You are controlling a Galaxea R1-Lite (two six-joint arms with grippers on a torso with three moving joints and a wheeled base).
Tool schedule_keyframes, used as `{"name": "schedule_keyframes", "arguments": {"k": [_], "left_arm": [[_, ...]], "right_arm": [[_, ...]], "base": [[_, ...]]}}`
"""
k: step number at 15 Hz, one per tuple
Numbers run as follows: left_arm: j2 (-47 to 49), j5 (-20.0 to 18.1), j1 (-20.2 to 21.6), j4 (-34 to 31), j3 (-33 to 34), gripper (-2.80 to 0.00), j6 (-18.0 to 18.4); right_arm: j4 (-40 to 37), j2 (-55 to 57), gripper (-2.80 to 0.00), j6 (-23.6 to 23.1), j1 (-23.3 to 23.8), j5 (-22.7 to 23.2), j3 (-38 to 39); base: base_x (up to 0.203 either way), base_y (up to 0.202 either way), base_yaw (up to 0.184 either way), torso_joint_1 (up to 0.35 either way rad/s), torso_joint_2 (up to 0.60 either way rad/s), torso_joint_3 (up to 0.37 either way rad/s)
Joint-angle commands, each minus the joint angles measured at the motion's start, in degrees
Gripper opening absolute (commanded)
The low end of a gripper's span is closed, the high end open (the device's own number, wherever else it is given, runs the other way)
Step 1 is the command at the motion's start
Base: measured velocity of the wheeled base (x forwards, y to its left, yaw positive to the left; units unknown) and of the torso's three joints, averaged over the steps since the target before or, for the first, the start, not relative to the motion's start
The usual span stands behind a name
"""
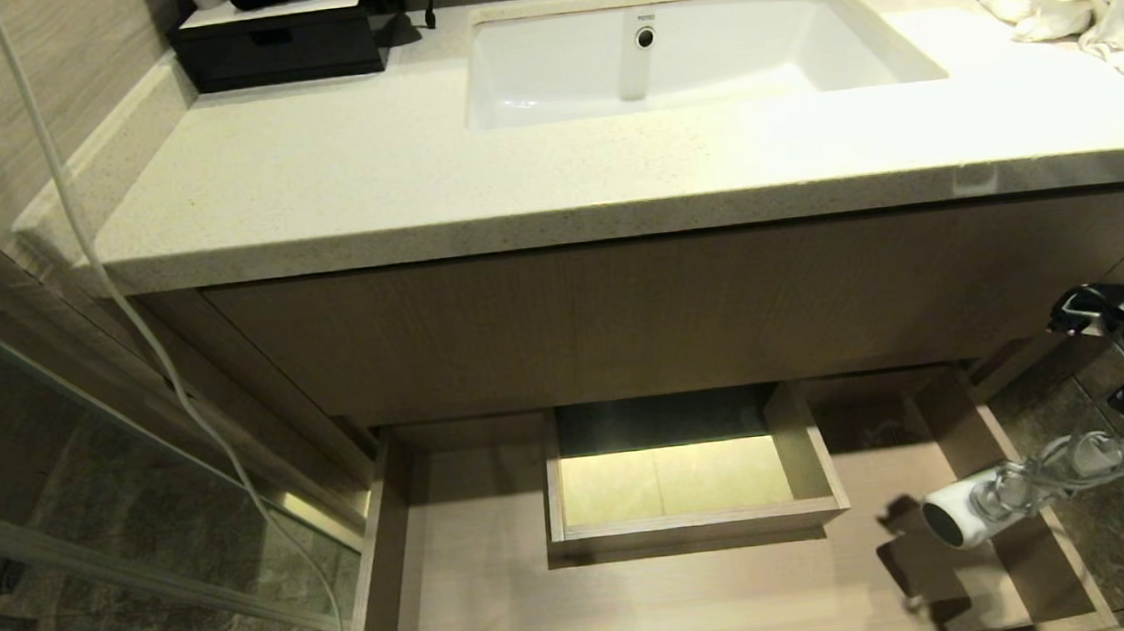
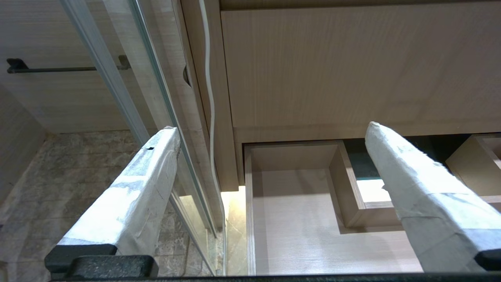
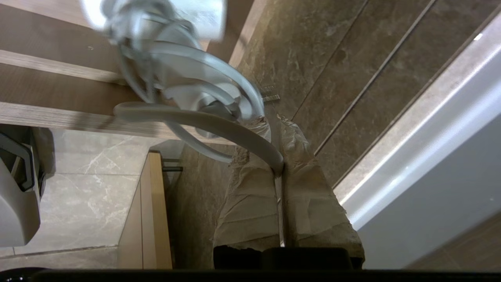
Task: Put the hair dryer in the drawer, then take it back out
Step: Put it into the drawer
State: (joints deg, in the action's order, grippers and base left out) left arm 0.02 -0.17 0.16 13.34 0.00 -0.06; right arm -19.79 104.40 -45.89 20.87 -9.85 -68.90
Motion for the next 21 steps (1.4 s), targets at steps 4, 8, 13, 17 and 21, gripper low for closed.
{"name": "schedule_keyframes", "arguments": {"k": [4, 8, 13, 17, 21], "left_arm": [[-0.02, 0.0, 0.02, 0.11, 2.29, 0.0, -0.02], [-0.02, 0.0, 0.02, 0.11, 2.29, 0.0, -0.02], [-0.02, 0.0, 0.02, 0.11, 2.29, 0.0, -0.02], [-0.02, 0.0, 0.02, 0.11, 2.29, 0.0, -0.02], [-0.02, 0.0, 0.02, 0.11, 2.29, 0.0, -0.02]], "right_arm": [[-0.16, 2.19, -2.8, -0.25, -1.41, -0.17, 0.26], [-0.1, 5.19, -2.8, -0.07, -2.67, -0.32, 0.05], [-0.17, 7.02, -2.8, -0.07, -3.03, -0.29, 0.17], [-0.17, 7.81, -2.8, -0.25, -3.74, -0.08, 0.08], [-0.02, 9.77, -2.8, -0.08, -4.17, -0.38, -0.34]], "base": [[0.0, 0.0, 0.0, 0.0, 0.0, 0.0], [0.0, 0.0, 0.0, 0.0, 0.0, 0.0], [0.0, 0.0, 0.0, 0.0, 0.0, 0.0], [0.0, 0.0, 0.0, 0.0, 0.0, 0.0], [0.0, 0.0, 0.0, 0.0, 0.0, 0.0]]}}
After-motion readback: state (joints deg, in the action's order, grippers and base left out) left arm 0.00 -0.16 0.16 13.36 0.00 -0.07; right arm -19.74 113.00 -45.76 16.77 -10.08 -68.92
